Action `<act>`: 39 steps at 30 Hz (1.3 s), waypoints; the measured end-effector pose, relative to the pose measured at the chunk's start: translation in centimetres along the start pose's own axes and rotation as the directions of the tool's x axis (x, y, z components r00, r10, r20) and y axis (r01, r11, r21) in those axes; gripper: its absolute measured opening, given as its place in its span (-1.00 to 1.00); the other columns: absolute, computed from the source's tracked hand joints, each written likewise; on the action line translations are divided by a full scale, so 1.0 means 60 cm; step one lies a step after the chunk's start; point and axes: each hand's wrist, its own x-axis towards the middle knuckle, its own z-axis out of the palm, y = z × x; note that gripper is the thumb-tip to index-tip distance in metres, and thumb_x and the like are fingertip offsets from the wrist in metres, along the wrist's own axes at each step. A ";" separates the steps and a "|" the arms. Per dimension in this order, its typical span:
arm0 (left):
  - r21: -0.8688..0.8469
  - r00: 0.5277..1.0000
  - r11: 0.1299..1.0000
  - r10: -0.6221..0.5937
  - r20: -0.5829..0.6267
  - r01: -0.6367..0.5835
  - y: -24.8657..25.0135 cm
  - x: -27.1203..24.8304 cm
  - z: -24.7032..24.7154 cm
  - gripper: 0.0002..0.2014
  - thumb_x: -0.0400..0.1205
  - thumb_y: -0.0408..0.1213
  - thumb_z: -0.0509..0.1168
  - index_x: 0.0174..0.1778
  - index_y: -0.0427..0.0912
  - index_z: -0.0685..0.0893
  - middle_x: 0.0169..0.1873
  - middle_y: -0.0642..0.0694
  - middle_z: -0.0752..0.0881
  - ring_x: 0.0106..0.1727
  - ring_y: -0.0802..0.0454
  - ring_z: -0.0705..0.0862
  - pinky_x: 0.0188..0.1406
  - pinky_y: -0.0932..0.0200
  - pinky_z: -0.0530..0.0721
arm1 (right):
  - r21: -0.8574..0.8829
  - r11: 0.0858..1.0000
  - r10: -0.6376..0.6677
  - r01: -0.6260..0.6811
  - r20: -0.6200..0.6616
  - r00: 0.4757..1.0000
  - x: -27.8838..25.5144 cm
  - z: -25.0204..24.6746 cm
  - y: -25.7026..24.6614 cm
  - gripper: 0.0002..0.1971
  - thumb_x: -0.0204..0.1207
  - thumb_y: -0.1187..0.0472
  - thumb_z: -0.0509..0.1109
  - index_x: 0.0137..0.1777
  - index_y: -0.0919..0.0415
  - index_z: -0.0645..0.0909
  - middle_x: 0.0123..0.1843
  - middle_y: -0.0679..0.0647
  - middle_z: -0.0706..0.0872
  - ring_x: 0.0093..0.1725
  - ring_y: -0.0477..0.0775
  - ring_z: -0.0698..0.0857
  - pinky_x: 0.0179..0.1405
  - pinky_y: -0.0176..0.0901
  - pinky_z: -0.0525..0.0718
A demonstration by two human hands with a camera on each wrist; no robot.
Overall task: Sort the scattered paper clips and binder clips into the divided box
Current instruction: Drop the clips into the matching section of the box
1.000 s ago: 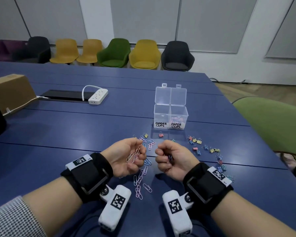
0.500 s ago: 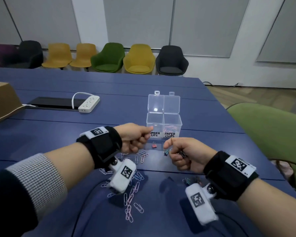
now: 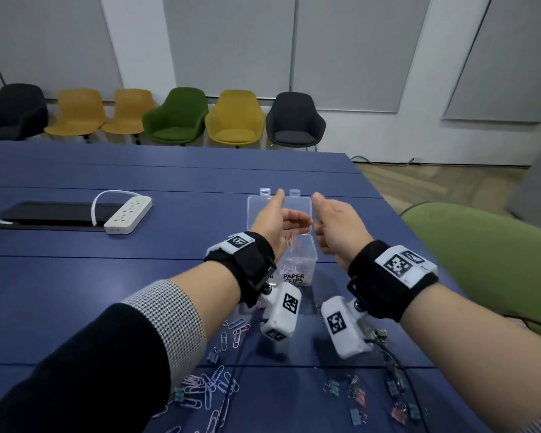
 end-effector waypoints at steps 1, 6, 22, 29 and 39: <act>0.011 1.000 1.000 0.001 0.011 -0.001 -0.002 0.000 -0.004 -0.27 0.71 0.21 -0.13 0.03 -0.40 0.68 -0.03 -0.28 0.73 0.11 -0.15 0.68 0.25 0.08 0.53 | -0.029 0.999 -0.045 0.044 -0.041 0.998 0.014 0.006 0.002 -0.53 0.65 -0.05 0.13 -0.49 0.08 0.22 -0.55 0.07 0.30 -0.65 -0.03 0.28 -0.56 -0.27 0.24; -0.024 0.996 0.995 0.094 0.010 -0.094 0.009 -0.021 -0.035 -0.25 0.71 0.22 -0.17 0.18 -0.37 0.68 0.24 -0.26 0.71 0.35 -0.09 0.60 0.57 0.00 0.30 | -0.053 0.991 -0.127 0.120 -0.159 0.979 0.066 0.034 0.011 -0.55 0.64 0.00 0.16 -0.47 0.10 0.20 -0.52 0.08 0.35 -0.56 0.04 0.37 -0.45 -0.15 0.35; 0.526 0.981 0.845 0.171 -0.088 -0.100 0.010 -0.203 -0.282 -0.83 0.64 -0.43 0.28 -0.27 -0.24 0.64 -0.31 -0.11 0.71 -0.25 0.04 0.63 -0.21 0.25 0.60 | -0.444 0.830 -0.390 0.337 -0.029 0.920 -0.018 0.071 0.012 -0.69 0.62 0.16 0.21 -0.24 0.42 0.46 -0.35 0.21 0.53 -0.29 0.07 0.45 -0.29 -0.12 0.36; 0.955 0.984 0.273 -0.160 -0.076 0.118 -0.018 -0.237 -0.310 -0.79 0.43 -0.20 0.54 -0.12 -0.15 0.68 -0.31 -0.02 0.75 -0.33 0.05 0.64 -0.25 0.21 0.65 | -0.751 0.350 0.076 0.560 0.619 0.782 -0.112 0.127 0.020 -0.80 0.53 0.16 0.34 0.09 0.21 0.62 0.08 0.12 0.72 0.00 0.13 0.62 -0.10 -0.24 0.47; 0.977 0.947 -0.065 -0.240 -0.211 0.201 -0.030 -0.255 -0.280 -0.50 0.22 0.12 0.58 -0.20 -0.26 0.74 -0.36 -0.09 0.70 -0.36 -0.07 0.59 -0.35 0.21 0.54 | -0.812 0.116 0.310 0.572 0.577 0.756 -0.151 0.201 0.024 -0.71 0.42 0.08 0.52 -0.16 0.29 0.57 -0.17 0.17 0.58 -0.16 0.19 0.56 -0.20 -0.12 0.58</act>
